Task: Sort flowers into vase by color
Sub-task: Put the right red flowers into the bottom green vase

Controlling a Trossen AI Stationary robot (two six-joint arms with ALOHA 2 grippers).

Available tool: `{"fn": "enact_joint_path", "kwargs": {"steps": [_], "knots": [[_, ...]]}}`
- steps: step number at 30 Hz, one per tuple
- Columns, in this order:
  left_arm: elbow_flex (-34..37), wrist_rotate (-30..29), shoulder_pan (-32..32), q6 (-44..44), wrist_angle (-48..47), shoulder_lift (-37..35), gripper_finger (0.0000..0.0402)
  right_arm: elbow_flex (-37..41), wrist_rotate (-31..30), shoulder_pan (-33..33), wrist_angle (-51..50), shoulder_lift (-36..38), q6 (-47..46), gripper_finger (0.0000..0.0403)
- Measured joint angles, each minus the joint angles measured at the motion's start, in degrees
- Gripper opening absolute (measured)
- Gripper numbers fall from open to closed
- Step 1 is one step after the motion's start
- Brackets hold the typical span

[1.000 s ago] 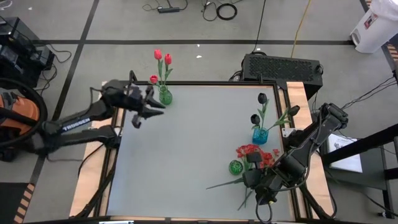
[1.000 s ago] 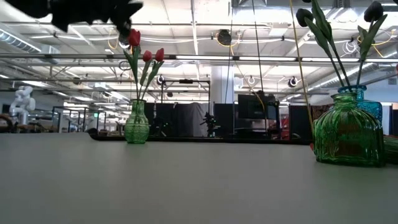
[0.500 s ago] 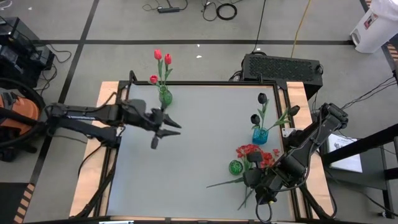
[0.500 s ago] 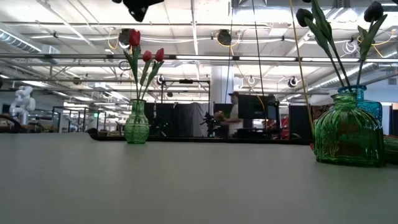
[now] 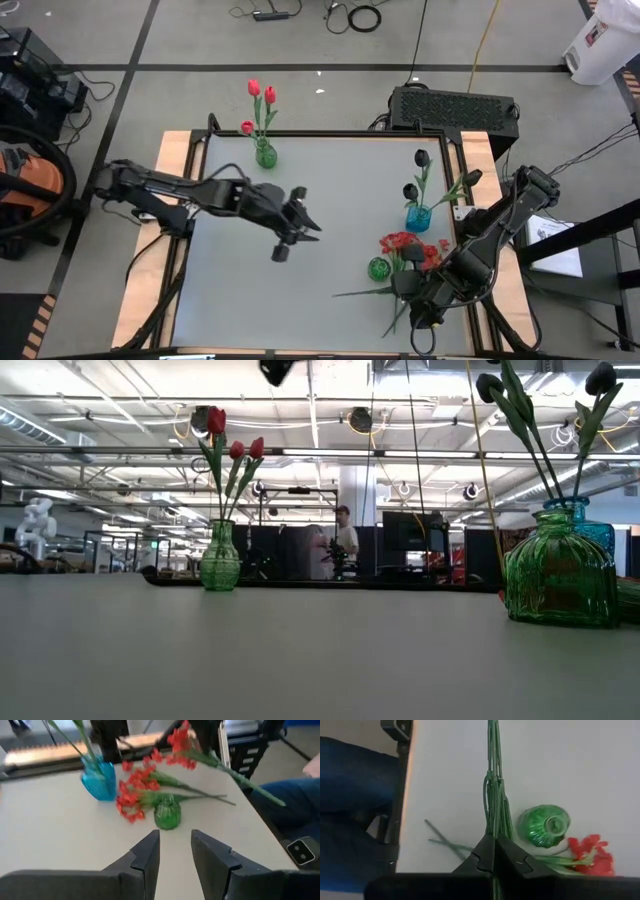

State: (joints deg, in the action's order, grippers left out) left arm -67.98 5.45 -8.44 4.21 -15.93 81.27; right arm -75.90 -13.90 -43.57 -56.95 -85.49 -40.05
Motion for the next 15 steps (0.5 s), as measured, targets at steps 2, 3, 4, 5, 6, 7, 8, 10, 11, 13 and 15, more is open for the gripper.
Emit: {"fn": "enact_joint_path", "kwargs": {"steps": [2,3,4,5,6,7,8,10,11,13,15], "knots": [[-2.74,-0.02,-0.46,-0.93,-1.47,3.22,0.0118,0.00,0.71,-0.01,0.00,0.00,-0.97,0.0000],[-4.10,-0.03,-0.80,-1.27,-2.10,4.62,0.0118,0.00,0.81,-0.04,-0.01,0.00,-1.40,0.0000],[-5.44,-0.03,-1.11,-1.66,-2.43,5.89,0.0118,0.00,0.84,-0.04,-0.01,0.00,-1.74,0.0000],[-6.67,-0.04,-1.41,-2.22,-2.31,7.16,0.0118,0.00,0.82,-0.02,-0.09,0.00,-2.19,0.0000],[-8.03,-0.04,-1.71,-2.38,-2.39,8.23,0.0118,0.00,0.86,-0.02,-0.21,0.00,-2.65,0.0000],[-9.35,-0.03,-2.10,-2.38,-2.90,9.24,0.0118,0.00,0.96,-0.02,-0.29,0.00,-3.02,0.0000],[-10.55,-0.03,-2.47,-2.38,-3.27,10.26,0.0118,0.00,1.01,-0.02,-0.31,0.00,-3.37,0.0000],[-12.81,-0.03,-3.24,-2.43,-4.11,12.08,0.0118,0.00,1.41,-0.02,-0.52,0.00,-4.18,0.0000],[-13.81,-0.04,-3.72,-2.46,-4.30,12.90,0.0118,0.00,1.90,-0.02,-0.66,0.00,-4.46,0.0000],[-15.62,-0.03,-4.70,-2.50,-4.23,14.26,0.0118,0.00,2.07,-0.02,-1.00,0.00,-5.00,0.0000],[-17.12,-0.02,-5.65,-2.81,-4.13,15.53,0.0118,0.00,2.11,-0.02,-2.13,0.00,-5.76,0.0000]]}}
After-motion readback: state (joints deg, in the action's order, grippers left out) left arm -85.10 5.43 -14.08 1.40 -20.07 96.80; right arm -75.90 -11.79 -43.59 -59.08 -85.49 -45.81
